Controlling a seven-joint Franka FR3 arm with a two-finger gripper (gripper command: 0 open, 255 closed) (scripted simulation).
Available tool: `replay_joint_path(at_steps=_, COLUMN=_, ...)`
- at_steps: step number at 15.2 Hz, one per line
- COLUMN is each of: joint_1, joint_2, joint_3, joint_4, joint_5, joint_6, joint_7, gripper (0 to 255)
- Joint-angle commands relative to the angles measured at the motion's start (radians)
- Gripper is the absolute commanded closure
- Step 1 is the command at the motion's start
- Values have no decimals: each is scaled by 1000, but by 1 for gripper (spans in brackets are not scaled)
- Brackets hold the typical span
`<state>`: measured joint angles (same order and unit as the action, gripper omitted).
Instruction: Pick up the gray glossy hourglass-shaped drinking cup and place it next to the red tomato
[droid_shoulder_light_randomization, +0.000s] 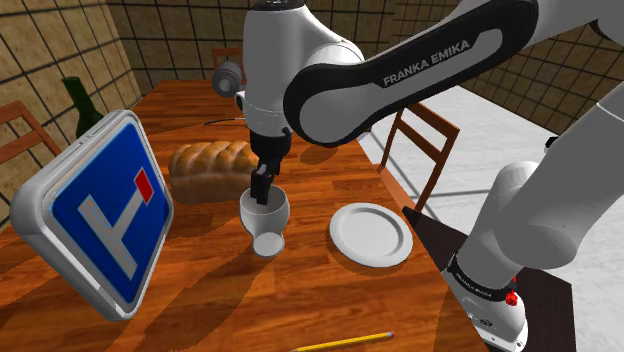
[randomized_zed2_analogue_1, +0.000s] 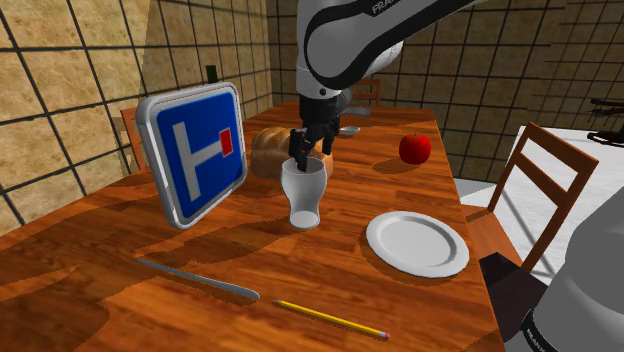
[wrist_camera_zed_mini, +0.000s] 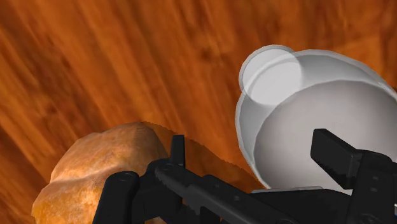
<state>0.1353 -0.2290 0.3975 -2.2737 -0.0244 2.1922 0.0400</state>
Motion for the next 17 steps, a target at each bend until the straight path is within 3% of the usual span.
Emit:
replay_joint_path(at_steps=1, joint_1=-2, joint_2=15, joint_3=3, joint_4=-15, joint_5=-7, joint_6=29, joint_7=7, gripper=0)
replay_joint_path(at_steps=10, joint_1=-4, joint_2=27, joint_3=5, joint_4=-25, joint_5=-13, joint_6=50, joint_7=11, gripper=0)
replay_joint_path(at_steps=11, joint_1=-4, joint_2=27, joint_3=5, joint_4=-25, joint_5=-13, joint_6=50, joint_7=11, gripper=255)
replay_joint_path(at_steps=17, joint_1=-4, joint_2=27, joint_3=5, joint_4=-25, joint_5=-13, joint_6=50, joint_7=11, gripper=255)
